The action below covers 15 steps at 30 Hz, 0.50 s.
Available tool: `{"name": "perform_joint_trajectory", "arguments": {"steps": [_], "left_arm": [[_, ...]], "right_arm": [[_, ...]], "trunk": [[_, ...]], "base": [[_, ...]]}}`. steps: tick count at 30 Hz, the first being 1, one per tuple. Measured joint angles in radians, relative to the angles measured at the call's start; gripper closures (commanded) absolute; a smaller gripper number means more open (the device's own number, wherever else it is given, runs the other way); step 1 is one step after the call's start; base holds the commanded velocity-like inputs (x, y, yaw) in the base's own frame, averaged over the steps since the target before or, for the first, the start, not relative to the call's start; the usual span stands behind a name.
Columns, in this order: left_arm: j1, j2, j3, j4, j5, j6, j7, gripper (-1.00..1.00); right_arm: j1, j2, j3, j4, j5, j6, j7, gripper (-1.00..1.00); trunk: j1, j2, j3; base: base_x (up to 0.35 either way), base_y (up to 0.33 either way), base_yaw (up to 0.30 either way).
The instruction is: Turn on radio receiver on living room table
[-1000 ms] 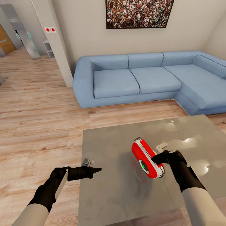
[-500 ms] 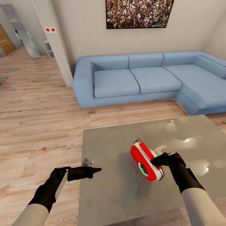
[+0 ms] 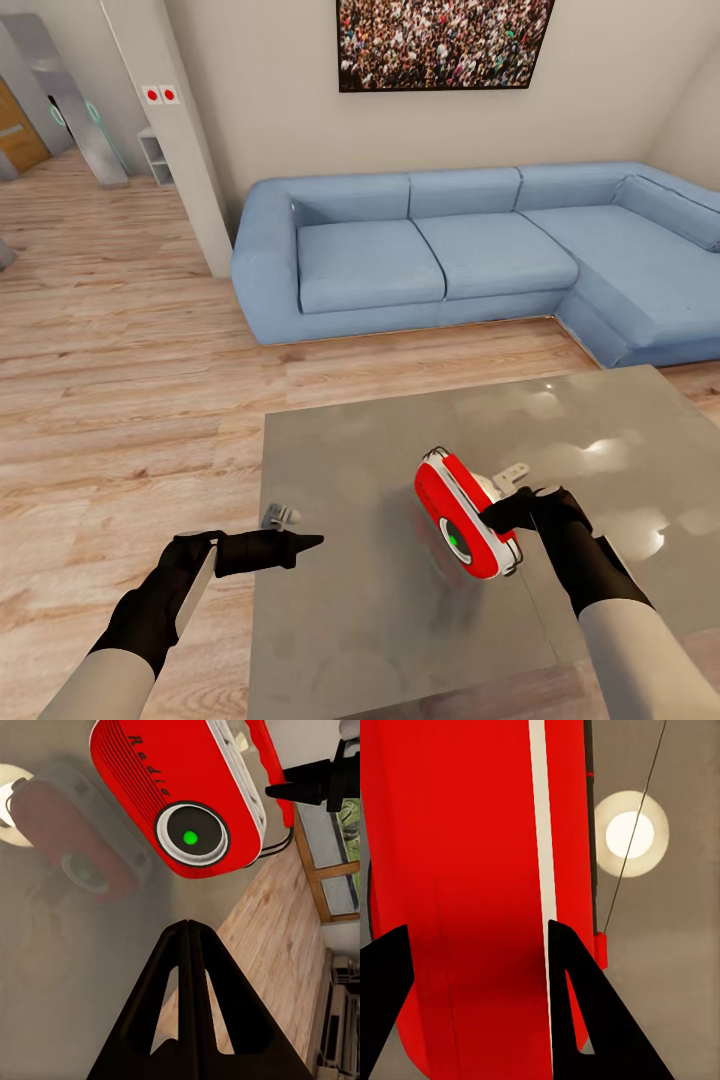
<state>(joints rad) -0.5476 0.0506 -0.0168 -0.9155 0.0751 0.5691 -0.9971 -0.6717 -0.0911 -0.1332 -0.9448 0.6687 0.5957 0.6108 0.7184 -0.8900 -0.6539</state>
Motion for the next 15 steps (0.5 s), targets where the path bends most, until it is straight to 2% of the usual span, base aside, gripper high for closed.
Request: {"name": "perform_joint_trajectory", "arguments": {"steps": [5, 15], "left_arm": [[0.000, 0.000, 0.000, 0.000, 0.000, 0.000, 0.000, 1.00], [0.000, 0.000, 0.000, 0.000, 0.000, 0.000, 0.000, 1.00]], "right_arm": [[0.000, -0.001, 0.001, 0.000, -0.023, 0.001, 0.000, 1.00], [0.000, 0.000, 0.001, 0.000, -0.024, -0.001, -0.003, 1.00]], "trunk": [[0.000, 0.000, 0.000], [0.000, 0.000, 0.000]], "base": [[0.000, 0.000, 0.000], [0.000, 0.000, 0.000]]}}
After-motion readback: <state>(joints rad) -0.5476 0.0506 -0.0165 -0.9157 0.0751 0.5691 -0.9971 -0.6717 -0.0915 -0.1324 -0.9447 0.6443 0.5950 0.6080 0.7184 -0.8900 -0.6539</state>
